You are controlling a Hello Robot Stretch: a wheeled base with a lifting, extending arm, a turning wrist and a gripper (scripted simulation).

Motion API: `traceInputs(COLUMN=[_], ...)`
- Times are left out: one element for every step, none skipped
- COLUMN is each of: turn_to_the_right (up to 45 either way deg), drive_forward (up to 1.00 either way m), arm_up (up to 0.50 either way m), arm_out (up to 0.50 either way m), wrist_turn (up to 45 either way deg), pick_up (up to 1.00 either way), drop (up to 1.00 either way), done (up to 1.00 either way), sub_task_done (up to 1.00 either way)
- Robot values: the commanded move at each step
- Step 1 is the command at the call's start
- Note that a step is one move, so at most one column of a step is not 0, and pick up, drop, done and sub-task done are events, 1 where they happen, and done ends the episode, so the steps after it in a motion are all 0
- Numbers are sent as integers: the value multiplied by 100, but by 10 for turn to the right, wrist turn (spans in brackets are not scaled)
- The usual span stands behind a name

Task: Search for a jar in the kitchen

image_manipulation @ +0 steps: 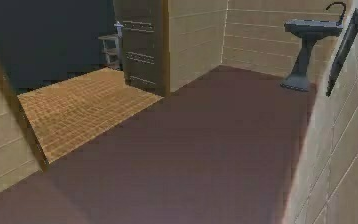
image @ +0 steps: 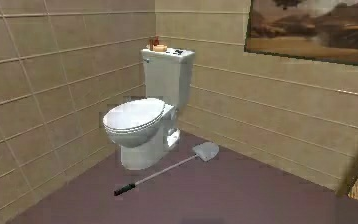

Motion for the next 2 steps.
traceInputs(turn_to_the_right=[-390, 0], drive_forward=[0, 25], arm_up=[0, 0], arm_out=[0, 0], wrist_turn=[0, 0], pick_up=[0, 0], drop=[0, 0], done=[0, 0], sub_task_done=[0, 0])
